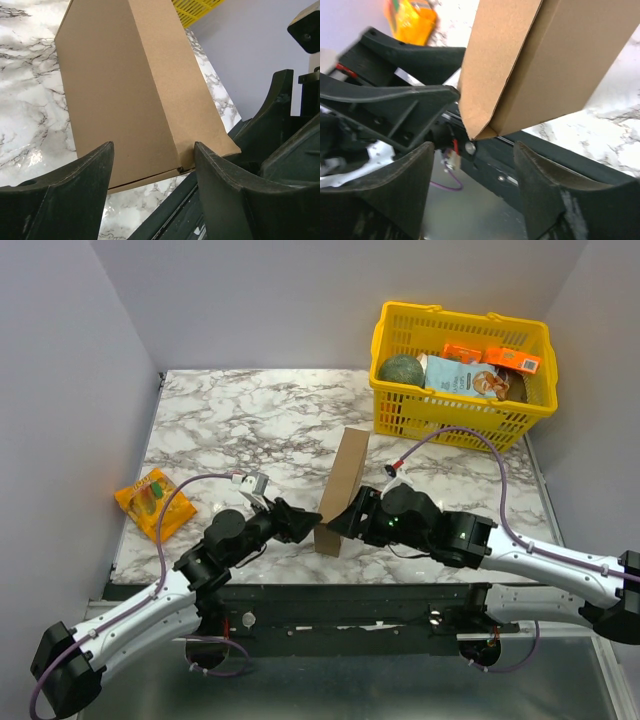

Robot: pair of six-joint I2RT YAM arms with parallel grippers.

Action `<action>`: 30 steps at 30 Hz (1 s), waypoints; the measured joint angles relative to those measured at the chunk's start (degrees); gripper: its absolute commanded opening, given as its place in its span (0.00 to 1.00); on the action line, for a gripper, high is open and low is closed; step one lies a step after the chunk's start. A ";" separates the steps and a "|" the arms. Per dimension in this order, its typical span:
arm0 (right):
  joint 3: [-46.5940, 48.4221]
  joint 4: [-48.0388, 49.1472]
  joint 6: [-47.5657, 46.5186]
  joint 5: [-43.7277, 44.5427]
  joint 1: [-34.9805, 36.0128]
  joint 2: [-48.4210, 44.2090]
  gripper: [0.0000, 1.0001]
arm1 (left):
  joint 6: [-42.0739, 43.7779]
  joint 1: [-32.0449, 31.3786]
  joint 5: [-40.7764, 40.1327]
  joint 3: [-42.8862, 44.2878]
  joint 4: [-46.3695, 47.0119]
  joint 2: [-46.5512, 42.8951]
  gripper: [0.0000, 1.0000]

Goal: Fold the paper box

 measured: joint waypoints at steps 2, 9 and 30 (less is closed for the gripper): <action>-0.52 0.98 1.62 0.57 -0.22 -0.94 0.66 | -0.13 0.00 0.13 -0.33 0.15 -0.42 0.72; -0.57 3.15 4.33 1.27 -0.85 -0.20 0.61 | -0.44 0.00 0.28 -0.79 -0.59 -1.70 0.71; 0.22 -0.52 6.36 5.03 -1.25 0.28 0.58 | -0.61 0.00 0.44 -1.01 -1.92 -3.04 0.70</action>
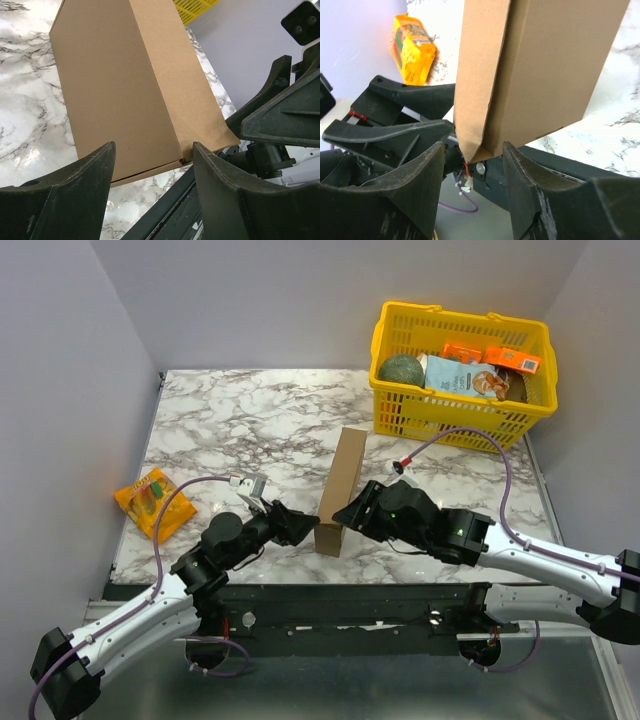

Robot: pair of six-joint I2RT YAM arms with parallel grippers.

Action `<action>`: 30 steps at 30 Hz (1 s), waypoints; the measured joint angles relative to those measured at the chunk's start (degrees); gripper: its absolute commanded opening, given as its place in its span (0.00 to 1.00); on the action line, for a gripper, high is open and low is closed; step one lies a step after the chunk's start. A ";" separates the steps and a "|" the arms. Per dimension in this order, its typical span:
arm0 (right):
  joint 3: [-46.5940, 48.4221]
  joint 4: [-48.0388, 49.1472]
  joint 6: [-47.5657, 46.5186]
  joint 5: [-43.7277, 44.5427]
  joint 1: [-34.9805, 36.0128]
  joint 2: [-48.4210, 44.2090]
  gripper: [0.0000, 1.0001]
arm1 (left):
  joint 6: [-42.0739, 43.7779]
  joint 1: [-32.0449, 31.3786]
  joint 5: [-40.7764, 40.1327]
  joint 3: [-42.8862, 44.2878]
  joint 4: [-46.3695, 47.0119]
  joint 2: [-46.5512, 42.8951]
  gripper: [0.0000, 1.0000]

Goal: Fold the paper box

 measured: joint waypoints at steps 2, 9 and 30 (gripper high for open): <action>0.00 -0.37 -0.02 0.24 0.02 0.11 0.58 | -0.02 0.00 0.00 0.00 0.00 0.00 0.70; 1.07 -1.49 -1.36 0.31 0.02 2.51 0.58 | -0.02 0.00 0.02 0.07 -0.09 0.11 0.70; 1.44 -1.60 -3.58 -1.97 0.02 2.84 0.55 | -0.28 0.00 0.37 0.52 -0.11 0.94 0.70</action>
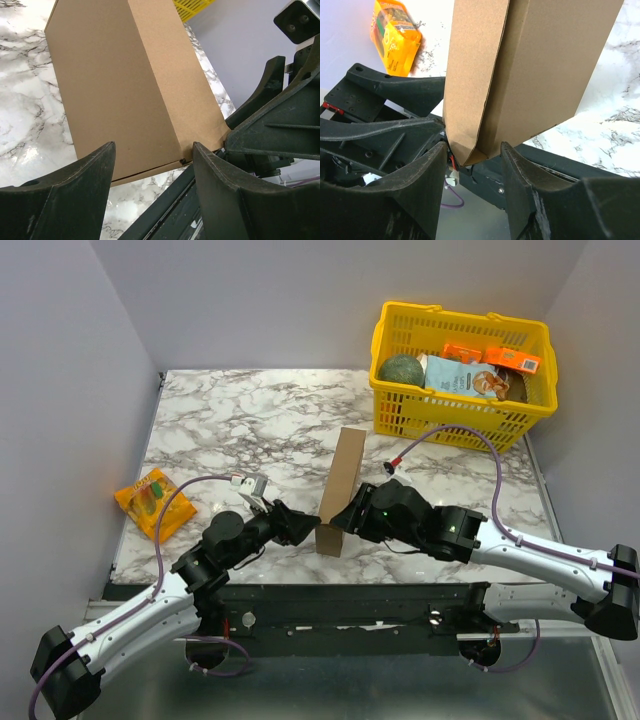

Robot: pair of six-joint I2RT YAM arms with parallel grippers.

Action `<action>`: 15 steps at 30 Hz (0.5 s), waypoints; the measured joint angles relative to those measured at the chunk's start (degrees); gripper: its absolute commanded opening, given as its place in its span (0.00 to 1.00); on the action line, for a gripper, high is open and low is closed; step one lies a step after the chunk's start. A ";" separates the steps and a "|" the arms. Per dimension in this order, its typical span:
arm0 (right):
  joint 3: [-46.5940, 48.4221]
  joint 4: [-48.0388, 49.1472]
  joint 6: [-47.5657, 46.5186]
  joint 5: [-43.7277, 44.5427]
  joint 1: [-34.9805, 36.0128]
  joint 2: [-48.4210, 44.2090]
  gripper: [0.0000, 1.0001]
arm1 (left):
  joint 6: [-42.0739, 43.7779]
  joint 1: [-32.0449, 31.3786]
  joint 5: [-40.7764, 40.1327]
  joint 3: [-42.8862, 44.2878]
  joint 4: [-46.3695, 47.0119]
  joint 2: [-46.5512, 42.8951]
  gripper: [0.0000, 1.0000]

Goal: Fold the paper box

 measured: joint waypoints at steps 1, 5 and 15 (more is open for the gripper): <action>-0.02 0.00 0.00 -0.02 0.00 -0.02 0.54 | 0.00 0.00 0.00 0.00 0.00 0.00 0.70; -0.17 -0.02 0.00 -0.02 0.00 -0.02 0.51 | 0.00 0.00 0.00 0.07 -0.20 -0.02 0.70; -0.48 0.09 0.66 0.02 0.00 -0.39 0.42 | 0.00 0.00 0.00 0.17 -0.48 -0.09 0.70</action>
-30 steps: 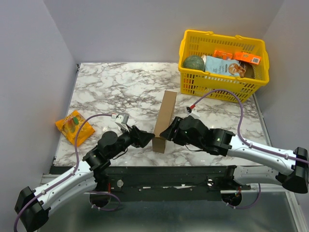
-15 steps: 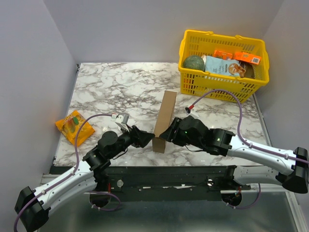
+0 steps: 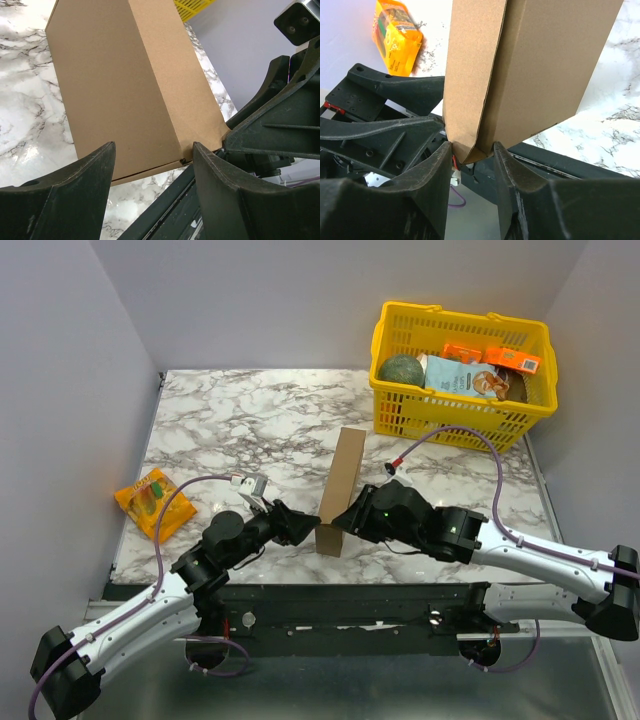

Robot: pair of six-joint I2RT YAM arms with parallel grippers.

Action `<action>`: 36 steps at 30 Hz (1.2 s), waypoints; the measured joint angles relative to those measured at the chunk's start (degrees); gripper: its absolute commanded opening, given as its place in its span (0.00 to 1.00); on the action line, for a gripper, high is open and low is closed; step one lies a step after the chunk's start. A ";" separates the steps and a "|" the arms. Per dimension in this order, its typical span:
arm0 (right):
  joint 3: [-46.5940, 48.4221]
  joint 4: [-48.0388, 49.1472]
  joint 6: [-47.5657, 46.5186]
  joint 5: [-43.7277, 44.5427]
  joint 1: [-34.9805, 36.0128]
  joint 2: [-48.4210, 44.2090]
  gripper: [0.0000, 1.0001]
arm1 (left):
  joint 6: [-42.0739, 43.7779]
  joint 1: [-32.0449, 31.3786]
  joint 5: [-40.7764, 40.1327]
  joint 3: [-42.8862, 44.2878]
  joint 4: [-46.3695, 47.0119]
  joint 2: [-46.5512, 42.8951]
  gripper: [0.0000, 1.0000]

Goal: Fold the paper box

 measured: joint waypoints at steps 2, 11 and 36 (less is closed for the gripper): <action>-0.02 0.00 0.11 -0.04 0.00 0.00 0.40 | -0.02 0.00 -0.02 0.00 -0.02 0.00 0.70; -1.11 0.98 1.84 -0.52 -0.02 -0.44 0.32 | -0.02 0.00 -0.02 0.00 -0.28 -0.15 0.70; -1.01 0.57 1.99 -1.73 -0.33 0.17 0.11 | -0.07 0.00 -0.04 0.13 -0.39 0.02 0.70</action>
